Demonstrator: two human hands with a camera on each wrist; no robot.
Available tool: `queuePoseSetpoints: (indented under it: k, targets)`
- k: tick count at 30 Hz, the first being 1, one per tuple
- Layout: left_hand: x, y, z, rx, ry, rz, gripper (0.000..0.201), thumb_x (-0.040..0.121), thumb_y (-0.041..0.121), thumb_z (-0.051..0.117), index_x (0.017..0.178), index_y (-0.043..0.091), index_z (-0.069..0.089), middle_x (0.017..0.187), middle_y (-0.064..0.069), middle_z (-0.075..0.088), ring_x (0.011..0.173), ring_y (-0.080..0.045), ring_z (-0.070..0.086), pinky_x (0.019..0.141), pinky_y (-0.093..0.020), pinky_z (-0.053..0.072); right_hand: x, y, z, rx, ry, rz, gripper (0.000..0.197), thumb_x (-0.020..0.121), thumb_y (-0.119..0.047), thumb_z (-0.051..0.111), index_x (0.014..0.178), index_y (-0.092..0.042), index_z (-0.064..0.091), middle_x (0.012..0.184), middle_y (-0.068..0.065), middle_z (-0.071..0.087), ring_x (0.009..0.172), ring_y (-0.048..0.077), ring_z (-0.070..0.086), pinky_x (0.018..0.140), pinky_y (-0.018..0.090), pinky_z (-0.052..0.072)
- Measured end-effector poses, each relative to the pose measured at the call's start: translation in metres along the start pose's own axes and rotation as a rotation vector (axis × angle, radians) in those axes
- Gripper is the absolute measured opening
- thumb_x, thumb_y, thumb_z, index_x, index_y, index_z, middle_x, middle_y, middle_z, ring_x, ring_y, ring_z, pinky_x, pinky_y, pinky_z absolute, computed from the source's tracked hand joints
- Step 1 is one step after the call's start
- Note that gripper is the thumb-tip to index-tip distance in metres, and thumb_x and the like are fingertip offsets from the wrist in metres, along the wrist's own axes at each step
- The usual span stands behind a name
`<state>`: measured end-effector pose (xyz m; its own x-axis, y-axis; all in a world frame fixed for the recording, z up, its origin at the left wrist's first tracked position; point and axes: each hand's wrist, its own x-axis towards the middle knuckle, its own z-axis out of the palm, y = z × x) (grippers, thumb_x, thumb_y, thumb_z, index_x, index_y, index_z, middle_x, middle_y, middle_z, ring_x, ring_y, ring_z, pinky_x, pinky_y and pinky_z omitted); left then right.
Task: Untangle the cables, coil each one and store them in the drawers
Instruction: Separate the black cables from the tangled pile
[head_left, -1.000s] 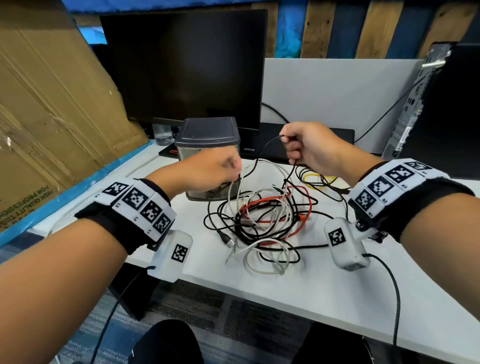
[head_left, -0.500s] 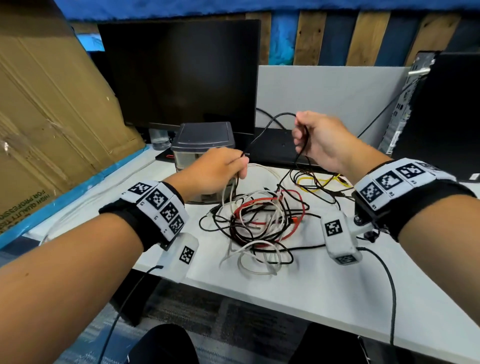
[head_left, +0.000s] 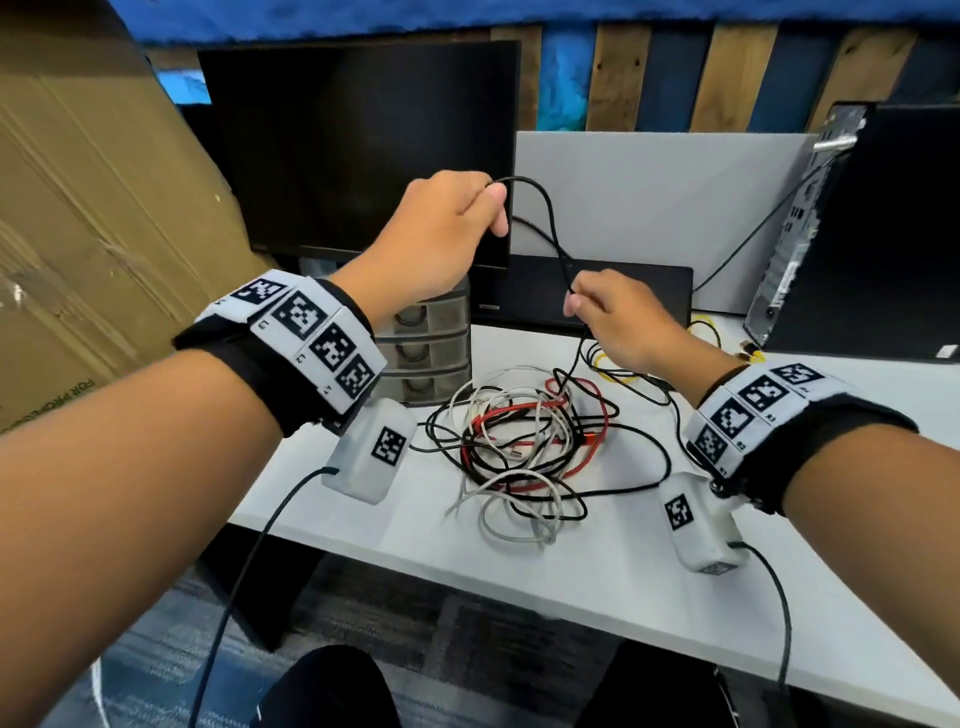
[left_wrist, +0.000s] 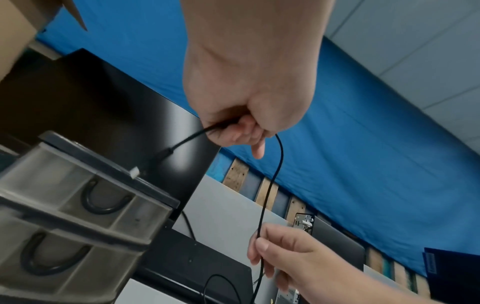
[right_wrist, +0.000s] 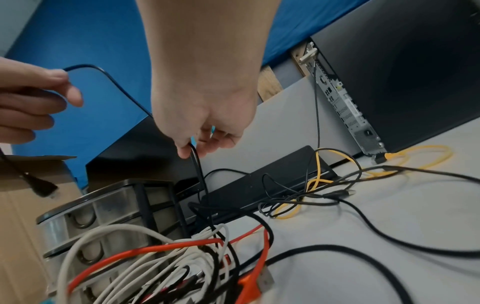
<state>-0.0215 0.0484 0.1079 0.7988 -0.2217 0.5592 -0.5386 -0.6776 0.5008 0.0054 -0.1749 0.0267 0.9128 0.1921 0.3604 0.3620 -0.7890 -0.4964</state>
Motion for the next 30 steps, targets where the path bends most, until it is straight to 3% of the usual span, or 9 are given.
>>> queuePoseSetpoints:
  k: [3,8,13,15,17,20,23,26,30]
  targets:
    - [-0.006,0.002,0.000,0.014,-0.061,0.004,0.031,0.109,0.023,0.044,0.100,0.011,0.071,0.051,0.020,0.056,0.045,0.006,0.046,0.047,-0.009,0.032,0.000,0.008,0.000,-0.084,0.011,0.036,0.023,0.104,-0.020,0.049,0.096,-0.013,0.069,0.096,0.003,0.056,0.091,0.024,0.054,0.077,0.031,0.038]
    - [-0.014,0.002,-0.001,0.113,-0.099,0.063,0.016,0.104,0.026,0.059,0.103,0.017,0.072,0.064,0.014,0.053,0.058,0.010,0.052,0.059,-0.006,0.037,-0.005,0.030,-0.002,-0.213,-0.032,0.212,0.024,0.102,-0.013,0.048,0.089,-0.006,0.066,0.088,0.011,0.061,0.082,0.032,0.056,0.060,0.032,0.043]
    - [-0.021,-0.006,-0.002,0.089,-0.164,0.040,0.014,0.104,0.023,0.058,0.104,0.021,0.072,0.064,0.010,0.057,0.058,0.002,0.052,0.062,-0.004,0.042,-0.016,0.039,-0.002,-0.400,-0.309,0.278,0.027,0.103,-0.017,0.051,0.080,-0.007,0.059,0.110,0.015,0.069,0.100,0.031,0.063,0.086,0.037,0.054]
    - [-0.025,-0.008,0.002,0.087,-0.189,0.023,0.014,0.105,0.021,0.056,0.108,0.020,0.070,0.064,0.009,0.057,0.057,0.002,0.052,0.060,-0.004,0.041,-0.016,0.036,-0.003,-0.384,-0.331,0.285,0.015,0.099,-0.011,0.051,0.093,-0.009,0.065,0.116,0.011,0.066,0.109,0.032,0.060,0.092,0.039,0.053]
    - [-0.027,-0.007,0.006,0.039,-0.200,0.014,0.014,0.105,0.015,0.052,0.116,0.020,0.061,0.064,0.004,0.058,0.053,-0.002,0.049,0.056,-0.010,0.043,-0.010,0.030,-0.006,-0.281,-0.235,0.242,0.044,0.086,-0.005,0.054,0.126,-0.023,0.062,0.127,0.008,0.059,0.121,0.033,0.053,0.103,0.046,0.047]
    - [-0.025,0.000,0.012,0.004,-0.229,0.040,0.020,0.104,0.010,0.048,0.121,0.021,0.047,0.066,-0.004,0.061,0.054,-0.007,0.050,0.058,-0.024,0.047,-0.005,-0.008,-0.012,-0.026,-0.138,0.042,0.070,0.074,-0.014,0.061,0.138,-0.040,0.050,0.136,-0.003,0.056,0.132,0.024,0.048,0.110,0.054,0.040]
    - [-0.022,0.008,0.017,-0.031,-0.254,0.068,0.023,0.104,0.008,0.047,0.122,0.020,0.042,0.072,-0.008,0.065,0.060,-0.012,0.055,0.059,-0.033,0.051,-0.003,-0.049,-0.016,0.250,-0.207,-0.127,0.064,0.080,-0.005,0.065,0.136,-0.032,0.053,0.129,0.001,0.063,0.121,0.020,0.059,0.102,0.042,0.050]
    - [-0.022,0.009,0.019,-0.068,-0.214,0.077,0.023,0.104,0.007,0.048,0.124,0.015,0.041,0.071,-0.003,0.062,0.064,-0.011,0.059,0.062,-0.031,0.053,-0.003,-0.071,-0.014,0.372,-0.234,-0.177,0.044,0.082,0.000,0.066,0.123,-0.013,0.058,0.105,0.016,0.066,0.094,0.028,0.065,0.090,0.048,0.055]
    - [-0.027,0.000,0.018,-0.106,-0.086,0.004,0.020,0.105,0.017,0.052,0.122,0.017,0.043,0.075,-0.005,0.063,0.064,-0.010,0.057,0.061,-0.026,0.050,0.001,-0.066,-0.007,0.364,-0.188,-0.206,0.025,0.089,-0.030,0.070,0.107,-0.012,0.070,0.095,0.008,0.070,0.089,0.020,0.064,0.086,0.043,0.052]
